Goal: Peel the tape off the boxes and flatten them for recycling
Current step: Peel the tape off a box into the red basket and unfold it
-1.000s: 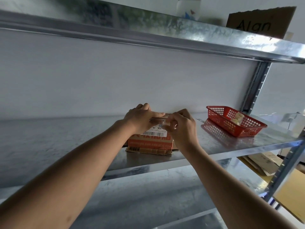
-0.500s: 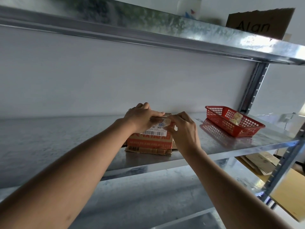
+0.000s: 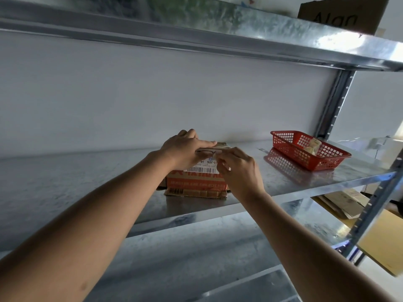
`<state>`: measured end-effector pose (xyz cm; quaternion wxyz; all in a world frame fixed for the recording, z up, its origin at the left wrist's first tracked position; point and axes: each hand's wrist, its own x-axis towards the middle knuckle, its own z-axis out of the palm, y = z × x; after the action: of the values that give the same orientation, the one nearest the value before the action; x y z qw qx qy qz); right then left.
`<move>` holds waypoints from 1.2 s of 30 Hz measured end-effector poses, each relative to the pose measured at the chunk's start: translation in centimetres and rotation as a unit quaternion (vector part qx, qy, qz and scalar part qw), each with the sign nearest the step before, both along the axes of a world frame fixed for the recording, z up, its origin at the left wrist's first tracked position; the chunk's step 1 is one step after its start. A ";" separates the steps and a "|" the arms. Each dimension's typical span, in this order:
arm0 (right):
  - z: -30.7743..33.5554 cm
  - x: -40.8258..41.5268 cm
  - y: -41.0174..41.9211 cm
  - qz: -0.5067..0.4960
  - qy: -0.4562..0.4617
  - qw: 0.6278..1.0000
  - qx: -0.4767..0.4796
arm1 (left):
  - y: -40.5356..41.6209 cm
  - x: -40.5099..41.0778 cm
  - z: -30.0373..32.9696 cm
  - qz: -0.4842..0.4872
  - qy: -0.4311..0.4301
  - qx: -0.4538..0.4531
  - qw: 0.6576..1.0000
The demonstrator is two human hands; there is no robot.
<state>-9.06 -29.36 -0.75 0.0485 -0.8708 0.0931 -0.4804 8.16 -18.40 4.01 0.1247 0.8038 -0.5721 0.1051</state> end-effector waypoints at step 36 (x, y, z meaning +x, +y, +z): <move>-0.4 -0.8 -1.7 0.187 -0.168 0.789 0.560 | -2.2 -1.0 -0.2 0.062 -0.019 -0.018 0.998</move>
<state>-9.89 -31.10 -1.11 0.6317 -0.5967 0.1717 -0.4641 7.19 -20.58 3.76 0.1215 0.8330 -0.5218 0.1382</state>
